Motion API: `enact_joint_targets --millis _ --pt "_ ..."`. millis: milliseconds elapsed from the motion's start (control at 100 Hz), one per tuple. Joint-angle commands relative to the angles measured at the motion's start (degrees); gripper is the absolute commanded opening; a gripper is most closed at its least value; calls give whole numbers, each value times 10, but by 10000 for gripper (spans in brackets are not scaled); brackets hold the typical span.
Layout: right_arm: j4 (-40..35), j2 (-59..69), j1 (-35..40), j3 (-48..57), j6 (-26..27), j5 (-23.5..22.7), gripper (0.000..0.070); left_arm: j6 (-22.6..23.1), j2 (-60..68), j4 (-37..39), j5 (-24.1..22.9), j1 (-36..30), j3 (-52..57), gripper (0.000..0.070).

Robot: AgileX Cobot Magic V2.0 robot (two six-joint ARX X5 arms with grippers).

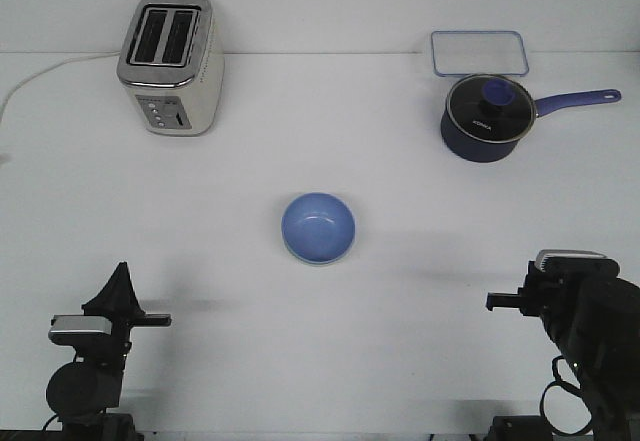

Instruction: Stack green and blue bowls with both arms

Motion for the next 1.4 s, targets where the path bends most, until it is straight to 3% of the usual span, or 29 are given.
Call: enact_joint_targets --millis 0,1140,1390 --pt "7 2 0 4 -4 0 0 -1 -2 23 0 1 -10 12" --pt "9 2 0 4 -4 1 0 -1 -2 20 -1 1 -12 12" --pt "80 -40 0 -14 -4 0 0 -1 -2 20 -1 1 -12 12"
